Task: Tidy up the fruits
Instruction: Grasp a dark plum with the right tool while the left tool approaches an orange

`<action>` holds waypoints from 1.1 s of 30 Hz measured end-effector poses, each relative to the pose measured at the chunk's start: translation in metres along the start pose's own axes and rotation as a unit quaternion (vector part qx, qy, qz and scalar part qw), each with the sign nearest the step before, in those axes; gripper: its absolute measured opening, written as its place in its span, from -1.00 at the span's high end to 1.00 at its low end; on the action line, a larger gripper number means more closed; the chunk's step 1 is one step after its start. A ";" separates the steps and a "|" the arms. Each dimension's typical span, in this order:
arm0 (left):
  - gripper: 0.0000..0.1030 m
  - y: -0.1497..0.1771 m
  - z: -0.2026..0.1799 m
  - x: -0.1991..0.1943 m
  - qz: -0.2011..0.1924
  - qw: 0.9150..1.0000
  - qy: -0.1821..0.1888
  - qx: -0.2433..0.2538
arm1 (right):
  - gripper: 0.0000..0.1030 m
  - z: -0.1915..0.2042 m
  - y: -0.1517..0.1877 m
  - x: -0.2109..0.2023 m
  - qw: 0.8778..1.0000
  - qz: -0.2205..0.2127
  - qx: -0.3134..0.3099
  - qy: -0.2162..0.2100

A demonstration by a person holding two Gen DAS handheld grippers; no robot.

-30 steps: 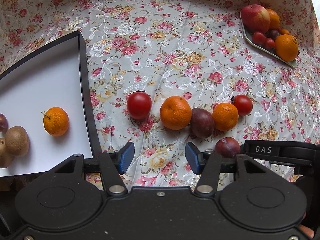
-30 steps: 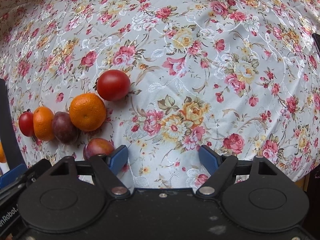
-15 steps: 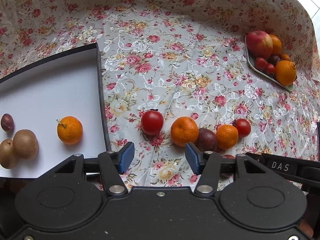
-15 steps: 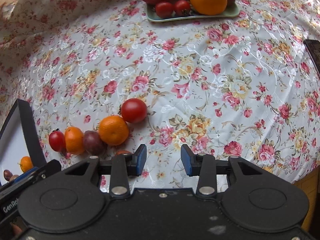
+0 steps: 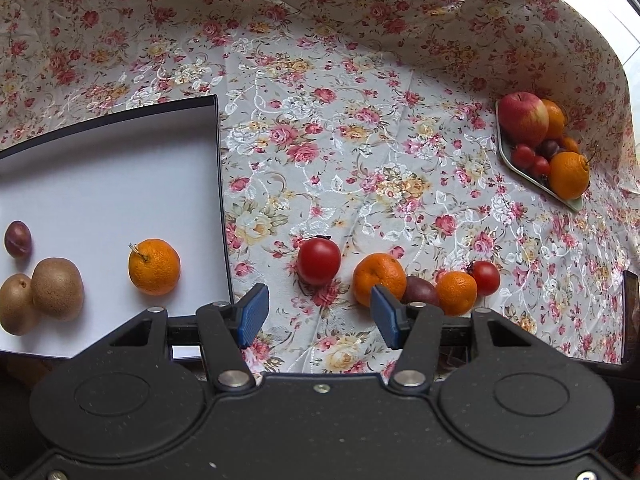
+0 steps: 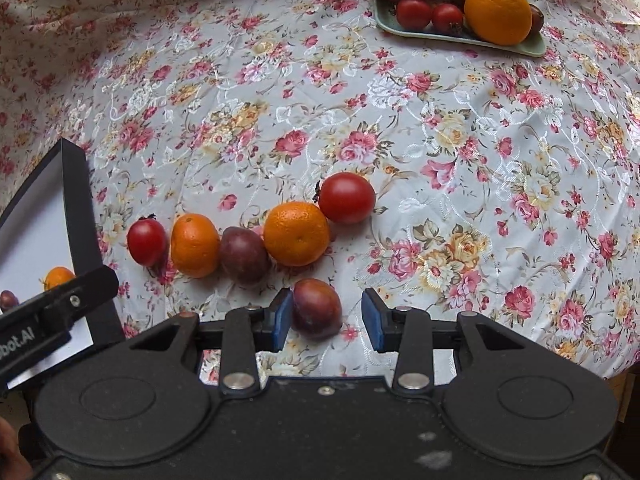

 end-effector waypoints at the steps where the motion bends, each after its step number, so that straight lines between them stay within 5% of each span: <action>1: -0.16 0.000 -0.001 0.001 0.002 1.000 0.002 0.001 | 0.20 0.000 0.001 0.003 1.000 0.002 0.001 -0.005; 7: -0.16 -0.002 -0.004 0.004 0.009 1.000 0.009 -0.004 | 0.20 0.006 0.001 0.013 1.000 -0.012 0.002 0.000; 14: -0.16 -0.004 -0.005 0.010 0.020 1.000 0.015 -0.013 | 0.22 0.005 0.003 0.035 0.999 0.020 0.026 0.026; 21: -0.16 -0.008 -0.005 0.011 0.023 0.999 0.023 -0.020 | 0.28 0.009 0.006 0.036 0.999 -0.009 0.018 0.045; 33: -0.16 -0.015 -0.020 0.023 0.019 1.000 0.013 -0.009 | 0.28 -0.033 -0.010 0.011 0.995 -0.006 0.093 0.031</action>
Point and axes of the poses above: each gripper's, at about its wrist camera, not at the fingertips, and x roughly the way its jaws point, z to its left, y to its underside, the point moved 3 cm from there along x, roughly the way its jaws point, and after that the axes turned 8 degrees about -y, right-handed, at the moved point
